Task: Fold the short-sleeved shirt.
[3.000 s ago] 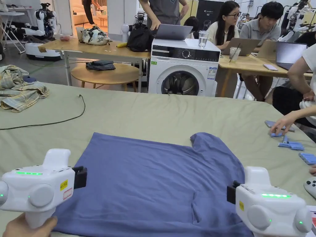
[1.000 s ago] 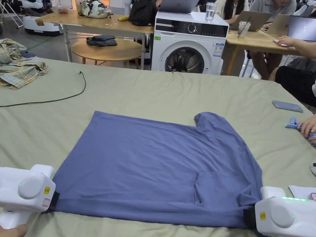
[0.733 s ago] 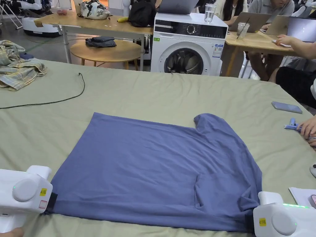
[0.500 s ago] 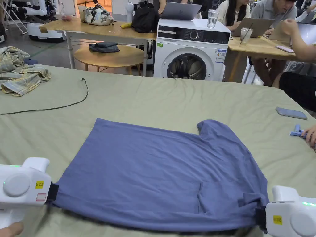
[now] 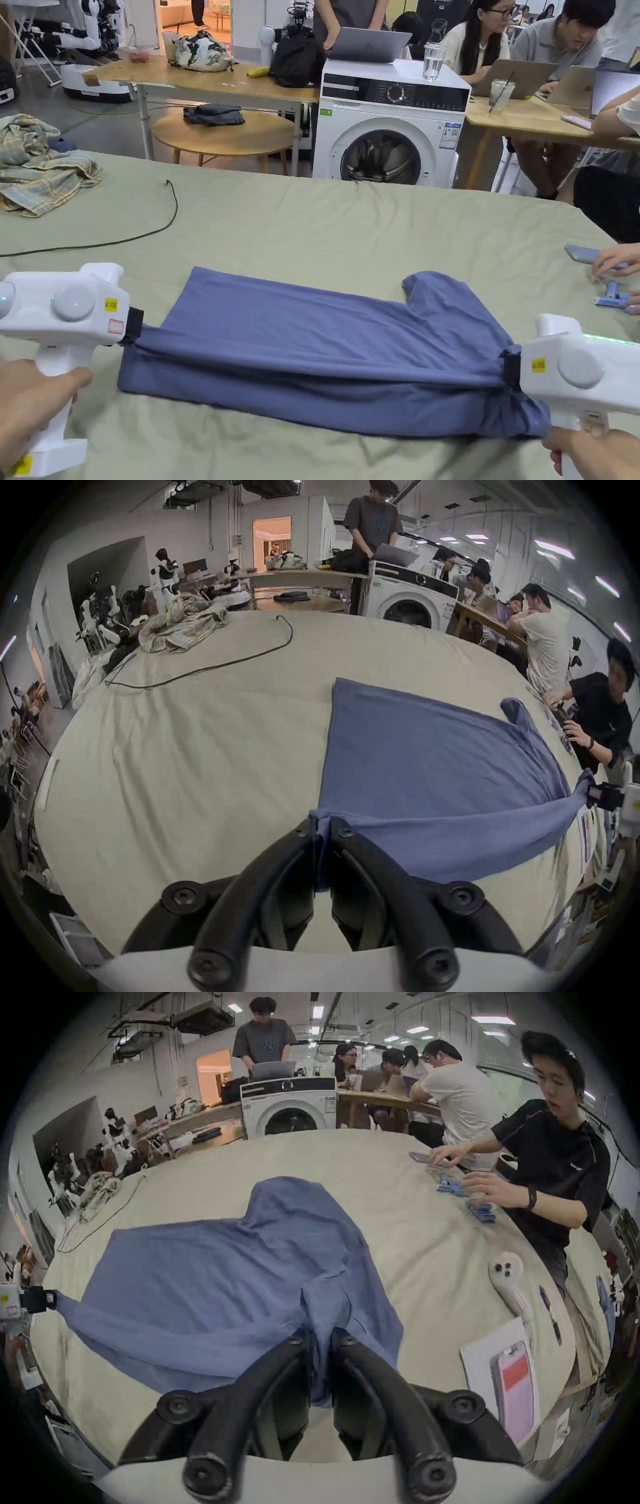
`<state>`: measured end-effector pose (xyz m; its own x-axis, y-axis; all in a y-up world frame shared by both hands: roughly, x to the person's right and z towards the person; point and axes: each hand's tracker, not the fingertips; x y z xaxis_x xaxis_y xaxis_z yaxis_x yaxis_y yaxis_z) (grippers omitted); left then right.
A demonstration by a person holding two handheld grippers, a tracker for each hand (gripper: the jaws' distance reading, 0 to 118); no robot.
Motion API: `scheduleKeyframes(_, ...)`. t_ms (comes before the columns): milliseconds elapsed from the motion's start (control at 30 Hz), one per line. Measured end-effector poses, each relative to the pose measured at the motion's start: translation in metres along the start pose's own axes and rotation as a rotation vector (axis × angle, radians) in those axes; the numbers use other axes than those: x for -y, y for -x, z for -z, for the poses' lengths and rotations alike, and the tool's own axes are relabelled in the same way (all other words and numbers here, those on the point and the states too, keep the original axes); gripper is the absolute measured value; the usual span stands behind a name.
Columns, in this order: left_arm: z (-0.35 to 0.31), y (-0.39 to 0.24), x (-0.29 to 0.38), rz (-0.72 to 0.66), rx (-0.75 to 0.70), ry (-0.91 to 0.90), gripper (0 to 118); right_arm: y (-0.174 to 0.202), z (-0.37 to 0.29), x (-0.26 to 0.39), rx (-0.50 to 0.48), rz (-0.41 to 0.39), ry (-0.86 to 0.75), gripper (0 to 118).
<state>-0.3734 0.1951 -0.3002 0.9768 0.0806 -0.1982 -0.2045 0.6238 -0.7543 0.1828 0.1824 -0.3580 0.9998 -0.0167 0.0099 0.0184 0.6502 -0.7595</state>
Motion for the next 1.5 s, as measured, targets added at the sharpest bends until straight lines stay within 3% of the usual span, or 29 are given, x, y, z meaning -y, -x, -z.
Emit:
scheduleKeyframes(233,0.051,-0.007,-0.03,-0.004,-0.011,0.07,1,-0.002,0.073,-0.025,0.008,-0.003,0.113,7)
scheduleKeyframes(500,0.079,-0.015,-0.041,0.012,-0.016,0.116,1,0.003,0.082,-0.027,0.02,-0.002,0.105,13)
scheduleKeyframes(533,0.081,-0.014,-0.041,0.009,-0.011,0.124,9,0.006,0.075,-0.025,0.028,-0.012,0.085,21)
scheduleKeyframes(600,0.079,-0.01,-0.038,-0.003,0.001,0.119,32,0.009,0.066,-0.025,0.06,-0.032,0.026,49)
scheduleKeyframes(633,0.075,-0.009,-0.036,-0.02,0.008,0.108,39,0.01,0.06,-0.025,0.078,-0.033,-0.019,56)
scheduleKeyframes(700,0.064,-0.008,-0.032,-0.035,0.039,0.072,45,0.011,0.045,-0.025,0.075,-0.035,-0.101,56)
scheduleKeyframes(867,0.02,-0.024,-0.006,0.03,0.09,-0.102,45,0.032,0.001,-0.011,0.035,-0.015,-0.257,55)
scheduleKeyframes(900,0.008,-0.031,0.005,0.057,0.075,-0.155,45,0.039,-0.008,-0.006,0.045,-0.014,-0.284,54)
scheduleKeyframes(933,-0.002,-0.04,0.012,0.09,0.052,-0.191,43,0.049,-0.021,0.001,0.041,-0.019,-0.309,46)
scheduleKeyframes(967,-0.011,-0.045,0.019,0.127,0.046,-0.233,36,0.055,-0.028,0.006,0.034,-0.027,-0.34,29)
scheduleKeyframes(1000,-0.018,-0.051,0.026,0.148,0.029,-0.265,21,0.061,-0.034,0.01,0.029,-0.027,-0.35,11)
scheduleKeyframes(1033,-0.027,-0.057,0.033,0.174,0.017,-0.289,0,0.065,-0.038,0.016,0.023,-0.016,-0.377,1)
scheduleKeyframes(1233,-0.047,-0.06,0.06,0.159,0.009,-0.313,0,0.083,-0.06,0.04,-0.015,-0.042,-0.426,0)
scheduleKeyframes(1367,-0.035,-0.043,0.057,0.115,-0.025,-0.178,0,0.08,-0.06,0.048,-0.058,-0.036,-0.398,0)
scheduleKeyframes(1500,-0.004,-0.009,0.034,0.01,0.01,0.013,0,0.074,-0.048,0.054,-0.04,-0.055,-0.345,0)
